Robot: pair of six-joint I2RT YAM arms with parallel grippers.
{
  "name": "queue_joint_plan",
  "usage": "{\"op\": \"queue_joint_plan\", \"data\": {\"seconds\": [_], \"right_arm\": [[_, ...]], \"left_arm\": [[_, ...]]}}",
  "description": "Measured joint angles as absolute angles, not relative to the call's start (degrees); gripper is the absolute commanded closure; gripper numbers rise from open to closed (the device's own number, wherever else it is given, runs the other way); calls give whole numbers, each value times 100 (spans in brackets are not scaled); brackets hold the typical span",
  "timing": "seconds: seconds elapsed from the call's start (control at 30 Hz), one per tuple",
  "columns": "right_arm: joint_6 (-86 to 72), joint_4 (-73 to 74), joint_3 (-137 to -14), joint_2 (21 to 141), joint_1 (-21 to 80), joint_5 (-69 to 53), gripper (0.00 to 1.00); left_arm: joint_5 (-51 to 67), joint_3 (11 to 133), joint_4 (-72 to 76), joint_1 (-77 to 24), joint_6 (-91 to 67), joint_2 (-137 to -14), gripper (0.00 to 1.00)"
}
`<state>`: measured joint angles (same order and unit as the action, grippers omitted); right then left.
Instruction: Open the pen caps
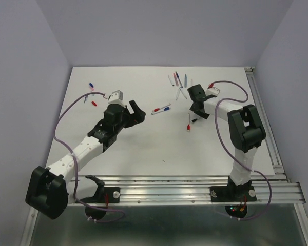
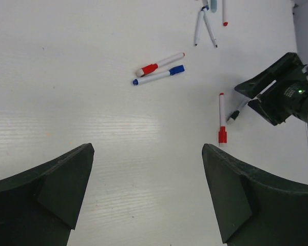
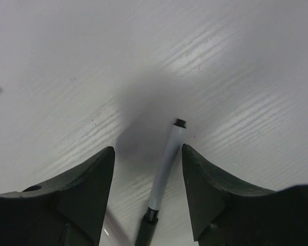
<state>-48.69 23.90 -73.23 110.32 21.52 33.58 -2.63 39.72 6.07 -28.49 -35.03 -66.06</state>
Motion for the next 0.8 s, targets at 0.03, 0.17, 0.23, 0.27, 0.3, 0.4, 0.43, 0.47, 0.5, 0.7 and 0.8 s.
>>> {"op": "queue_joint_plan", "data": {"seconds": [0.03,0.17,0.23,0.27,0.3,0.4,0.43,0.47,0.5,0.7,0.8], "right_arm": [[-4864,2427,-7413,11128,2130,3361,46],[-4950,2600,-7596,11371,2086,3391,55],[-5043,2685,-7614,11371,2086,3395,62],[-5089,2698,-7614,11371,2086,3400,65],[-5105,2703,-7612,11371,2086,3400,67],[-5172,2696,-7588,11358,2086,3395,70],[-5194,2665,-7542,11336,2086,3398,71],[-5212,2644,-7491,11310,2086,3398,76],[-5234,2617,-7387,11240,2086,3398,77],[-5109,2158,-6639,10768,2086,3343,99],[-4834,1959,-6274,10488,2086,3295,99]], "left_arm": [[-311,3972,639,-2849,-3503,-6486,1],[-493,3972,696,-2849,-3535,-6171,1],[-589,3972,694,-2849,-3548,-6104,1],[-628,3972,690,-2849,-3555,-6090,1],[-672,3972,681,-2849,-3564,-6082,1],[-755,3929,659,-2842,-3583,-6053,1],[-779,3898,639,-2838,-3586,-6025,1],[-792,3889,615,-2838,-3586,-6020,1],[-810,3887,589,-2838,-3586,-6014,1],[-827,3885,572,-2838,-3586,-5957,1],[-744,3885,574,-2836,-3581,-5948,1]]}}
